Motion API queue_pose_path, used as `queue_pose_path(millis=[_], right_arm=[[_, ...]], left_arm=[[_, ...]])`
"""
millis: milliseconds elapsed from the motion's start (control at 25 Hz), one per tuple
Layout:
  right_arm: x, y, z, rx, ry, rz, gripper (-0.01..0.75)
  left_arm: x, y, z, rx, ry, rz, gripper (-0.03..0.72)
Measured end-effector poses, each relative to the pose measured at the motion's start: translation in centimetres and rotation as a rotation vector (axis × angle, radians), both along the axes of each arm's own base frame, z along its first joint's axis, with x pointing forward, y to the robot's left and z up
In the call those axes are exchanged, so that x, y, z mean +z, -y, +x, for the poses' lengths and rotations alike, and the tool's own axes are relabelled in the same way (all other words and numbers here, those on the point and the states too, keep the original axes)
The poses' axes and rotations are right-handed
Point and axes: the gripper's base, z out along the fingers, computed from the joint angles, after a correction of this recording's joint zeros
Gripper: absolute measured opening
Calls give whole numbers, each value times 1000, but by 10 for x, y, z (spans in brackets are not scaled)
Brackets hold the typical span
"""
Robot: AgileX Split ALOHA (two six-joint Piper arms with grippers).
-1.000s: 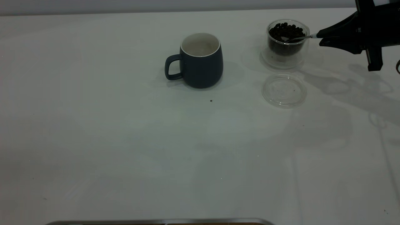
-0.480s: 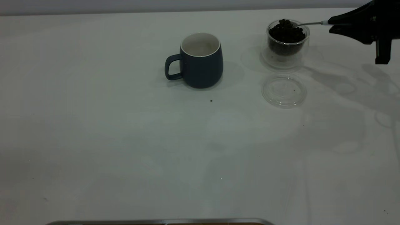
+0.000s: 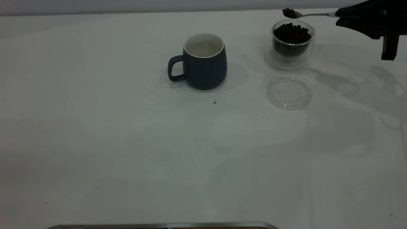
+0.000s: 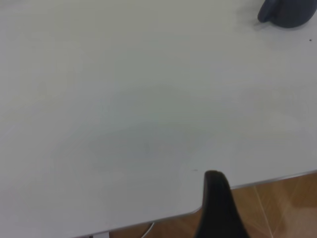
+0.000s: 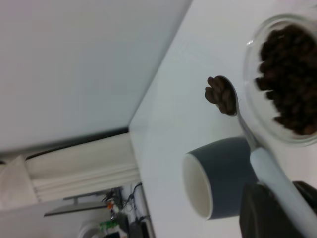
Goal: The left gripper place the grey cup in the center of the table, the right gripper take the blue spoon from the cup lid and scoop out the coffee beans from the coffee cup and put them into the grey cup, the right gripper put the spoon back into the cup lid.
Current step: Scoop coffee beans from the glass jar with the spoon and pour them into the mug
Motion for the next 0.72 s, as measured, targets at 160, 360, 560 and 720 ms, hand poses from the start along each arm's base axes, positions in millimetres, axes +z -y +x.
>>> queue_pose_path(millis=[160, 360, 560, 720], right_arm=[[3, -22, 0, 72, 23, 32, 107], [4, -59, -2, 170, 25, 38, 107], [4, -99, -8, 274, 21, 38, 107], [0, -117, -12, 312, 8, 0, 107]], left_arm=[[0, 0, 0, 2, 0, -2, 555], [0, 0, 0, 1, 0, -2, 555], [0, 0, 0, 1, 0, -2, 555], [0, 0, 0, 1, 0, -2, 555]])
